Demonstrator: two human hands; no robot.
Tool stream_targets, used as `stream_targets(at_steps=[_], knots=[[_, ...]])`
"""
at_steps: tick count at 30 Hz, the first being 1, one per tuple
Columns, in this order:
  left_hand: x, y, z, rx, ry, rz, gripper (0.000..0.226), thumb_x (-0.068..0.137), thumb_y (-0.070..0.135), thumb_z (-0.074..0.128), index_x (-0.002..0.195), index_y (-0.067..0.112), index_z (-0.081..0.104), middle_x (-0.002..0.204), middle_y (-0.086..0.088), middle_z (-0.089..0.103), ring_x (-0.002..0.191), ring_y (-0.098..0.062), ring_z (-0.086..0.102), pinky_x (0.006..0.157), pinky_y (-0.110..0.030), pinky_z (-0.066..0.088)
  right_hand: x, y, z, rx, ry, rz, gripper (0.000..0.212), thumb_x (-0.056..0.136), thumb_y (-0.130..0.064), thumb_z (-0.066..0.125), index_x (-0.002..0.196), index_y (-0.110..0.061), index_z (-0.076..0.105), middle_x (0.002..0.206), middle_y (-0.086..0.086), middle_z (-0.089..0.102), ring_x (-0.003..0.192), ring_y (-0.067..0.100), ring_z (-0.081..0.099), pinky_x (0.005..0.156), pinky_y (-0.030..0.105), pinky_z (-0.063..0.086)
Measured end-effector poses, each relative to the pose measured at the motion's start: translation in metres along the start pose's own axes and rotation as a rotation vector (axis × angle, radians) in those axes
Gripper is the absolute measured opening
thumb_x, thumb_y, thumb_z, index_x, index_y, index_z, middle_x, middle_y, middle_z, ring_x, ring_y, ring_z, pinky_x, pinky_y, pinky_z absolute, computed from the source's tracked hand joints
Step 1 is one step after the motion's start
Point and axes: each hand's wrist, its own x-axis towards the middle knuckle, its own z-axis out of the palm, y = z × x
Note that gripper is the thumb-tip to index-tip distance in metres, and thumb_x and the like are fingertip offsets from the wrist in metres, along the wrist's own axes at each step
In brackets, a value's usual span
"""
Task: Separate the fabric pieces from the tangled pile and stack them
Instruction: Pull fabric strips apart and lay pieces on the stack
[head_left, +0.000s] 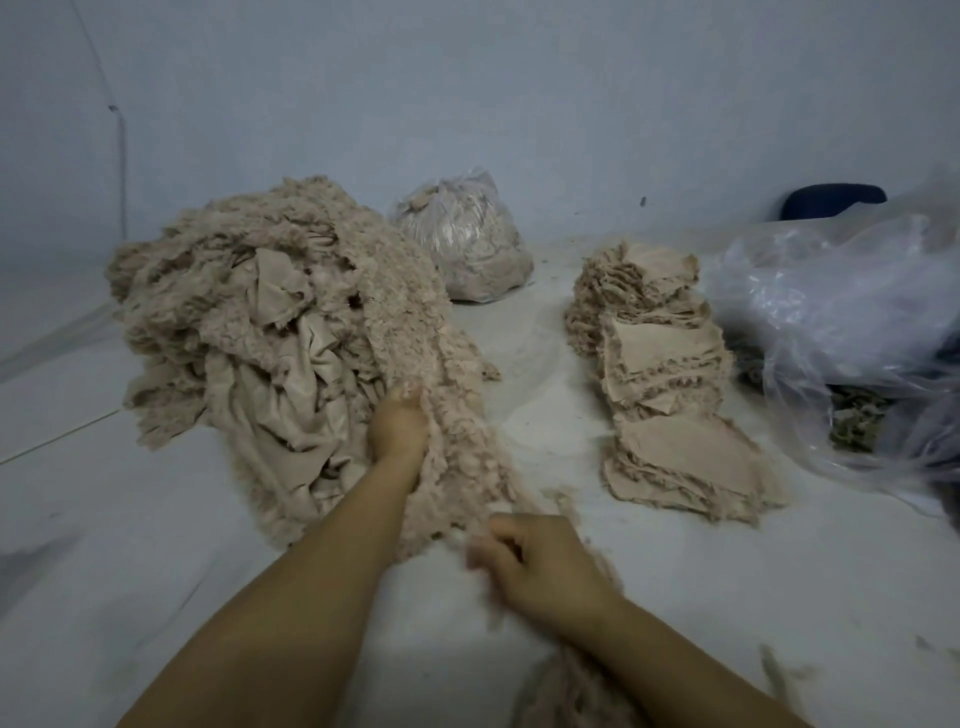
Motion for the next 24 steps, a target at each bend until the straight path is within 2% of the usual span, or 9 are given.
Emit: stream_targets(at_steps=[2,3,5,7,9,13,18,20,24], knots=[[-0.005,0.000,0.003,0.045,-0.061,0.102,0.032,0.101,0.018,0.040,0.124,0.003,0.057,0.121,-0.014,0.060,0.113,-0.026,0.054,0.091,-0.027,0.040,0.007,0.000,-0.007,0.019,0.074,0.067,0.032,0.088,-0.026,0.065,0.060,-0.023,0.051,0.055,-0.015,0.050,0.059,-0.005,0.048,0.058,0.012,0.032],[-0.008,0.001,0.005,0.030,-0.090,0.144,0.028,0.101,0.019,0.040,0.114,0.003,0.060,0.111,-0.014,0.061,0.106,-0.024,0.055,0.088,-0.028,0.041,0.009,-0.001,-0.010,0.072,0.106,0.124,0.023,0.083,-0.035,0.069,0.070,-0.023,0.055,0.066,-0.015,0.053,0.066,-0.004,0.050,0.061,0.012,0.034],[-0.010,0.004,0.008,0.011,-0.118,0.220,0.026,0.100,0.024,0.042,0.081,0.009,0.053,0.083,-0.012,0.054,0.082,-0.019,0.051,0.074,-0.030,0.039,0.014,-0.004,-0.012,0.288,0.127,0.293,0.033,0.075,-0.047,0.074,0.093,-0.026,0.057,0.093,-0.014,0.059,0.078,0.001,0.057,0.069,0.018,0.047],[-0.011,0.011,0.011,0.018,-0.127,0.285,0.033,0.099,0.026,0.044,0.068,0.017,0.040,0.072,-0.009,0.044,0.071,-0.017,0.042,0.068,-0.031,0.035,0.021,-0.008,-0.011,0.547,0.060,0.369,0.033,0.079,-0.036,0.076,0.103,-0.024,0.056,0.104,-0.009,0.062,0.065,0.007,0.062,0.061,0.025,0.053],[-0.018,0.017,0.017,-0.005,-0.146,0.353,0.034,0.099,0.025,0.045,0.067,0.015,0.039,0.065,-0.008,0.041,0.064,-0.015,0.040,0.062,-0.030,0.034,0.028,-0.013,-0.009,0.801,-0.004,0.378,0.021,0.085,-0.017,0.072,0.100,-0.018,0.059,0.091,-0.006,0.067,0.049,0.007,0.056,0.048,0.020,0.048],[-0.027,0.022,0.031,0.060,-0.201,0.405,0.038,0.097,0.026,0.049,0.062,0.017,0.040,0.056,0.007,0.035,0.052,-0.003,0.032,0.052,-0.024,0.027,0.036,-0.017,-0.006,1.123,-0.048,0.450,0.010,0.091,-0.002,0.060,0.083,-0.007,0.056,0.062,0.002,0.060,0.043,0.006,0.048,0.043,0.016,0.041],[-0.011,0.004,0.029,0.180,-0.154,0.307,0.020,0.099,0.021,0.047,0.091,0.010,0.061,0.085,-0.002,0.058,0.087,-0.019,0.054,0.067,-0.023,0.035,0.033,-0.011,0.001,0.956,-0.069,0.348,0.015,0.096,0.001,0.049,0.082,-0.001,0.055,0.062,0.012,0.049,0.037,0.005,0.038,0.038,0.017,0.028],[-0.006,-0.006,0.028,0.226,-0.128,0.271,0.021,0.099,0.016,0.045,0.089,0.008,0.062,0.089,-0.009,0.063,0.088,-0.024,0.057,0.068,-0.028,0.039,0.032,-0.007,0.005,0.870,-0.040,0.279,0.010,0.098,-0.001,0.047,0.089,-0.003,0.052,0.064,0.013,0.051,0.036,0.004,0.037,0.038,0.016,0.027],[0.001,-0.006,0.034,0.394,-0.059,0.232,0.021,0.098,0.020,0.044,0.096,0.011,0.064,0.090,-0.014,0.065,0.089,-0.031,0.059,0.066,-0.032,0.040,0.031,0.002,0.007,0.748,0.051,0.227,0.027,0.099,-0.005,0.045,0.074,-0.005,0.055,0.058,0.012,0.049,0.038,0.003,0.035,0.041,0.015,0.029]])
